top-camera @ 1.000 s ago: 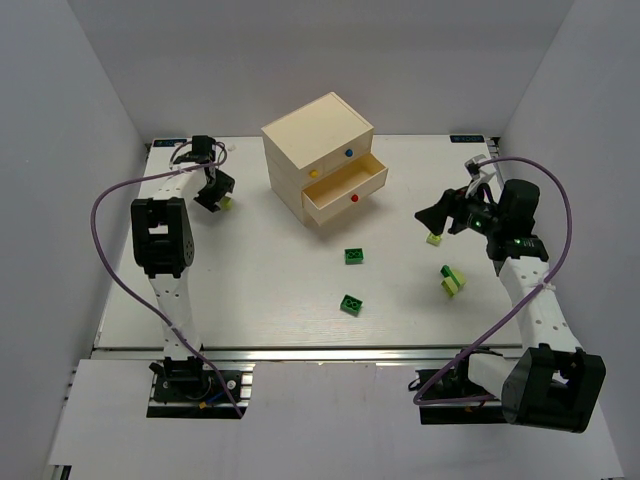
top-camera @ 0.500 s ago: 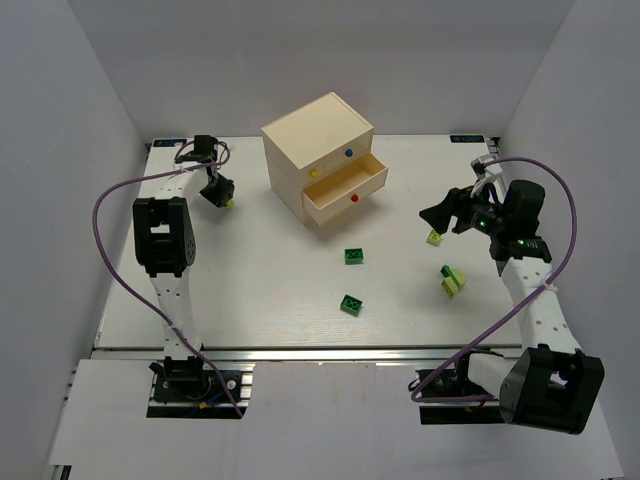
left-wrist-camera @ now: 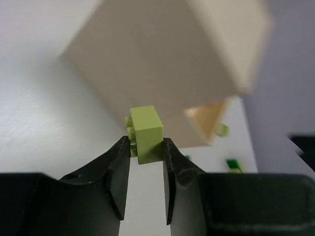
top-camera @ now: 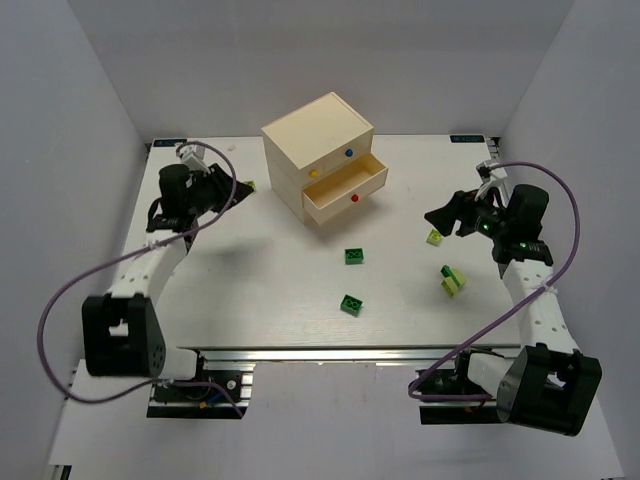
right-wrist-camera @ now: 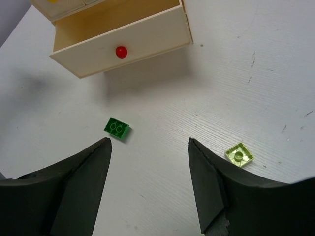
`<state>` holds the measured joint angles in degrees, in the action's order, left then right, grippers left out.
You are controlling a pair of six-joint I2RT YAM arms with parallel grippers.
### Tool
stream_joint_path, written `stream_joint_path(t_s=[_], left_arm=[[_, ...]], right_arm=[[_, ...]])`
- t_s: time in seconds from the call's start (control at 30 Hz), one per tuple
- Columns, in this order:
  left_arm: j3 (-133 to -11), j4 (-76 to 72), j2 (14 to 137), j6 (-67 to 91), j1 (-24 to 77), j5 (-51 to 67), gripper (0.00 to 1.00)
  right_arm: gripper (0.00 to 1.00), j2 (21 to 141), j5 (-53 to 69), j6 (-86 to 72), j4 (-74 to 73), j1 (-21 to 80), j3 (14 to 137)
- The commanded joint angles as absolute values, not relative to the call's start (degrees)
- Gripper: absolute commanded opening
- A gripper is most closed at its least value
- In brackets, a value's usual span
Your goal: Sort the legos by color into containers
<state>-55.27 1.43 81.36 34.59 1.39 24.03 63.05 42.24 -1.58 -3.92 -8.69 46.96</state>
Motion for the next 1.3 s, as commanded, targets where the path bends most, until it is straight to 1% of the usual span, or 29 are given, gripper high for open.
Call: stream_joint_path(t_s=[0.0, 0.07, 0.17, 0.27, 0.3, 0.37, 0.5, 0.53, 0.6, 0.63, 0.77, 0.8, 0.97, 1.03, 1.07, 1.13, 1.17, 1.23, 1.27], left_arm=[[-52.0, -19.2, 76.0, 28.3, 3.3, 50.3, 0.00], [-52.1, -17.3, 74.5, 25.4, 5.6, 54.6, 0.00], [-54.2, -11.8, 72.5, 17.8, 8.6, 53.4, 0.00], [-58.5, -7.8, 74.4, 13.5, 12.8, 50.7, 0.00], [-60.3, -6.2, 75.7, 10.8, 15.4, 49.0, 0.00], [-67.2, 2.1, 78.3, 7.1, 18.4, 45.7, 0.00], [-75.0, 8.7, 85.2, 0.4, 24.8, 35.5, 0.00], [-76.8, 11.2, 86.6, 0.1, 26.8, 30.8, 0.00], [-81.2, 13.5, 89.4, -2.7, 28.4, 25.8, 0.00], [-82.3, 15.0, 91.9, -3.2, 29.7, 20.4, 0.00], [-87.8, 17.6, 98.0, -5.3, 31.8, 11.6, 0.00], [-90.6, 19.1, 99.1, -6.2, 31.8, 10.6, 0.00], [-95.7, 20.0, 104.4, -8.6, 33.7, 5.2, 0.05], [-97.9, 21.0, 105.6, -9.4, 34.5, 3.3, 0.10], [-98.5, 21.4, 106.8, -9.8, 34.5, 2.6, 0.18], [-99.7, 22.4, 107.6, -10.4, 35.1, 1.3, 0.28], [-99.8, 22.5, 107.8, -10.4, 35.1, 1.1, 0.40], [-99.6, 22.7, 107.8, -10.4, 35.6, 1.3, 0.48], [-99.4, 22.5, 107.6, -10.4, 35.6, 1.4, 0.54]], right_arm=[[0.69, 62.3, 43.1, -2.2, -1.2, -9.5, 46.8], [0.69, 62.4, 43.1, -2.1, -1.1, -9.8, 46.6], [0.69, 62.4, 42.7, -2.0, -1.0, -10.5, 46.4], [0.70, 62.5, 42.1, -2.1, -0.8, -11.2, 46.2], [0.70, 62.6, 41.8, -2.0, -0.7, -11.6, 46.1], [0.71, 62.9, 42.0, -2.4, -0.6, -12.1, 46.3], [0.70, 63.2, 42.9, -2.7, -0.7, -13.4, 46.1], [0.71, 63.3, 43.0, -2.8, -0.7, -13.6, 46.1], [0.71, 63.5, 43.2, -2.7, -0.7, -14.0, 46.0], [0.71, 63.5, 43.3, -2.8, -0.7, -14.2, 46.1], [0.71, 63.6, 44.2, -3.0, -0.7, -14.6, 46.0], [0.71, 63.6, 44.4, -3.1, -0.6, -15.0, 46.1], [0.71, 63.5, 45.2, -3.3, -0.7, -15.1, 46.0], [0.71, 63.5, 45.4, -3.3, -0.7, -15.2, 45.9], [0.71, 63.5, 45.6, -3.4, -0.7, -15.4, 46.0], [0.71, 63.6, 45.9, -3.4, -0.7, -15.4, 45.9], [0.71, 63.6, 45.9, -3.3, -0.6, -15.4, 46.0], [0.72, 63.7, 46.1, -3.3, -0.7, -15.4, 45.9], [0.73, 63.8, 46.5, -2.8, -0.7, -15.4, 45.9]])
